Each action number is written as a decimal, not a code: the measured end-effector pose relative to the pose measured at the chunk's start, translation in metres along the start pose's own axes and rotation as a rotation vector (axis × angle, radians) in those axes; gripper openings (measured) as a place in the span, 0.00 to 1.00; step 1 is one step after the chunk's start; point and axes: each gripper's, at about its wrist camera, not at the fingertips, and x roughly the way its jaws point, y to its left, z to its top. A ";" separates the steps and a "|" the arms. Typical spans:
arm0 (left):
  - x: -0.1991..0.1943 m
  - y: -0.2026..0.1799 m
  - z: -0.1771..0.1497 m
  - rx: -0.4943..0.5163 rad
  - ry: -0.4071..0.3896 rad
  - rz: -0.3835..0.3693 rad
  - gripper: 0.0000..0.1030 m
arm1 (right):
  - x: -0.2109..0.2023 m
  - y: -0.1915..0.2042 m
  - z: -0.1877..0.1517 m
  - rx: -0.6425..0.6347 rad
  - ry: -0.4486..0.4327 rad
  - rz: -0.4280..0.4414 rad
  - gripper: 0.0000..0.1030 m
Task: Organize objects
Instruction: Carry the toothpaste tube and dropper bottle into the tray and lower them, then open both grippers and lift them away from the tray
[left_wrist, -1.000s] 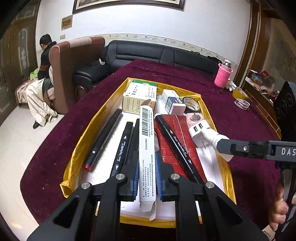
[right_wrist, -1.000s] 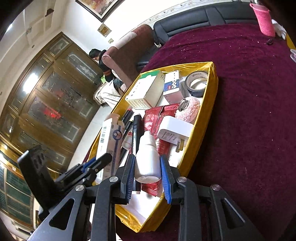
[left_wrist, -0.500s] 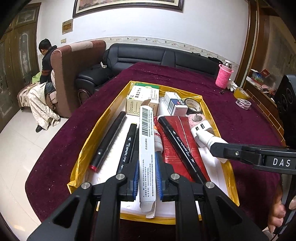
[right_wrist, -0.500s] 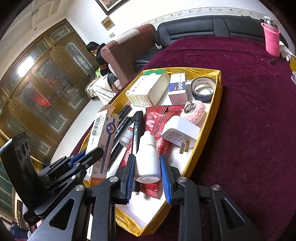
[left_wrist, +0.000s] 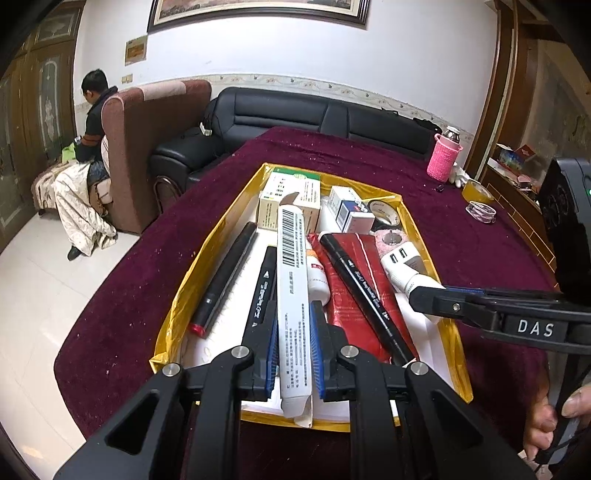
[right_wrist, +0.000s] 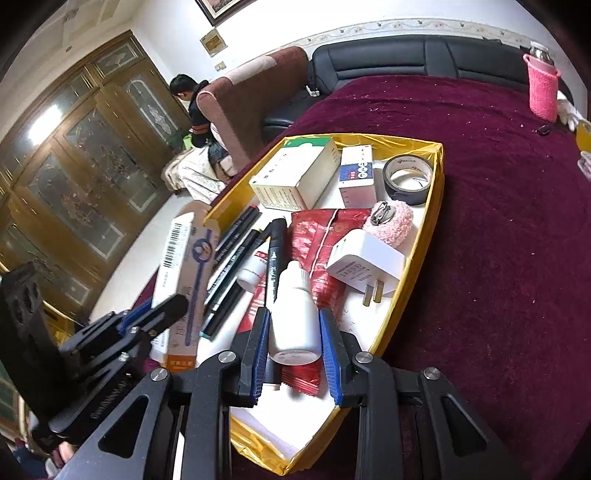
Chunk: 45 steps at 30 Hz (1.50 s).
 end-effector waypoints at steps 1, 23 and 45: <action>0.002 0.000 0.000 -0.001 0.010 -0.001 0.15 | 0.001 0.001 0.000 -0.006 0.001 -0.017 0.29; 0.027 -0.002 -0.010 -0.023 0.084 -0.018 0.35 | 0.005 0.003 -0.011 -0.017 0.041 -0.143 0.30; -0.024 -0.022 0.007 0.000 -0.182 0.183 0.98 | -0.047 -0.021 -0.014 0.107 -0.161 -0.126 0.76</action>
